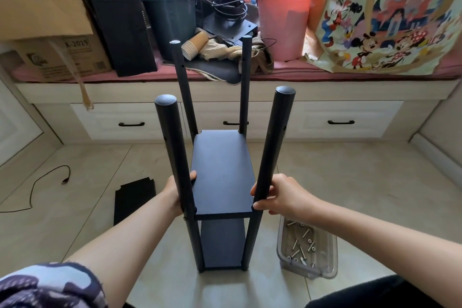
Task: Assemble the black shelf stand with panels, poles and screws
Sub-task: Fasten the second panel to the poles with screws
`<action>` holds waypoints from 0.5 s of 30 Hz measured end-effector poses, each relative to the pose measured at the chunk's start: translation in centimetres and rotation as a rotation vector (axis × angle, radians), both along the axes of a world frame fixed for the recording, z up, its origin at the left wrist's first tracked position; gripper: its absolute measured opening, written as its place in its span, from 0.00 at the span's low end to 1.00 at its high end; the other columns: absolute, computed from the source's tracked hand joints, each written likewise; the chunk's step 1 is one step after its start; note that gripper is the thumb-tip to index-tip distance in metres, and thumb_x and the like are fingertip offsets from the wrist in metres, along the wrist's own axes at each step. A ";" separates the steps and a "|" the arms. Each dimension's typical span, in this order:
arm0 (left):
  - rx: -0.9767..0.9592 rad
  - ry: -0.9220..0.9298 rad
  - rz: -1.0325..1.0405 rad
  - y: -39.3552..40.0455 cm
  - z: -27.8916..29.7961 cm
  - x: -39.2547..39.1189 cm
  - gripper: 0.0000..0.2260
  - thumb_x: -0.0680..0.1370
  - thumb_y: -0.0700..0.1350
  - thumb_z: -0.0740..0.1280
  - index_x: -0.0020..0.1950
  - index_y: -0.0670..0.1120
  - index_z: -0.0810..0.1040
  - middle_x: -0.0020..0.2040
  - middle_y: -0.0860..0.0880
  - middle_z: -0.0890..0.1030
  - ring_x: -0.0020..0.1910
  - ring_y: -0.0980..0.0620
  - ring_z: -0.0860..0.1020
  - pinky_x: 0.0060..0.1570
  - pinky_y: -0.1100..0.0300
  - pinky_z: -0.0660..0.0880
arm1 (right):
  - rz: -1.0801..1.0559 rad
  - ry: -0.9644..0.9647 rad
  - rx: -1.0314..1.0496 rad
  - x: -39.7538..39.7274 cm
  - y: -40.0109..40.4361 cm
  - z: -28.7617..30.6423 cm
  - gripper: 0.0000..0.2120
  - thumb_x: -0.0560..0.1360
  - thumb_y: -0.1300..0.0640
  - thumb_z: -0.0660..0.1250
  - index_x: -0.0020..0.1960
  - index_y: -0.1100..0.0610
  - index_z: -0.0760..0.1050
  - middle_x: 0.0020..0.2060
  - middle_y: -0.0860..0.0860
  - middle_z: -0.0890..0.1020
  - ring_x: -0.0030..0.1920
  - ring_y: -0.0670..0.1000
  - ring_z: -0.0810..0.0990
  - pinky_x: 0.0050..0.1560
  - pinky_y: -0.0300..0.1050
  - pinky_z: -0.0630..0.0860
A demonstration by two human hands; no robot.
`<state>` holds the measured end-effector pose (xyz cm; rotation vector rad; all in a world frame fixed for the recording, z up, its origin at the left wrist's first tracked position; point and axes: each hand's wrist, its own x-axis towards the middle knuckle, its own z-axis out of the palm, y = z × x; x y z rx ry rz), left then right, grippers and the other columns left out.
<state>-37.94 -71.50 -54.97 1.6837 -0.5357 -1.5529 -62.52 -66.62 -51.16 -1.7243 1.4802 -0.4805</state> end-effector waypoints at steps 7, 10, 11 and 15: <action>-0.018 -0.004 -0.012 -0.2 0.3 -0.6 0.11 0.83 0.46 0.64 0.60 0.40 0.76 0.55 0.40 0.81 0.43 0.42 0.80 0.37 0.52 0.76 | -0.067 -0.229 0.332 -3.4 -2.0 0.1 0.16 0.79 0.67 0.65 0.63 0.55 0.74 0.58 0.54 0.81 0.55 0.52 0.84 0.52 0.47 0.82; -0.013 -0.005 -0.004 0.0 0.5 -0.8 0.10 0.83 0.46 0.64 0.58 0.41 0.76 0.52 0.41 0.80 0.41 0.42 0.80 0.37 0.53 0.75 | -0.214 -0.312 0.462 -3.1 -2.5 -1.0 0.12 0.82 0.59 0.62 0.64 0.60 0.75 0.59 0.58 0.82 0.56 0.55 0.82 0.57 0.49 0.79; -0.011 -0.010 -0.003 0.0 0.5 -0.8 0.10 0.83 0.47 0.64 0.58 0.41 0.76 0.51 0.41 0.81 0.41 0.43 0.80 0.36 0.53 0.75 | -0.205 -0.328 0.499 -2.5 -2.5 -1.4 0.12 0.82 0.57 0.61 0.62 0.61 0.77 0.56 0.57 0.83 0.54 0.55 0.82 0.55 0.49 0.78; -0.001 -0.011 -0.040 0.0 0.6 -0.6 0.11 0.83 0.47 0.63 0.53 0.39 0.77 0.47 0.42 0.81 0.41 0.43 0.80 0.35 0.53 0.74 | -0.248 -0.464 0.593 -0.1 -2.4 -1.9 0.09 0.81 0.62 0.59 0.45 0.58 0.76 0.39 0.53 0.80 0.46 0.55 0.79 0.56 0.53 0.76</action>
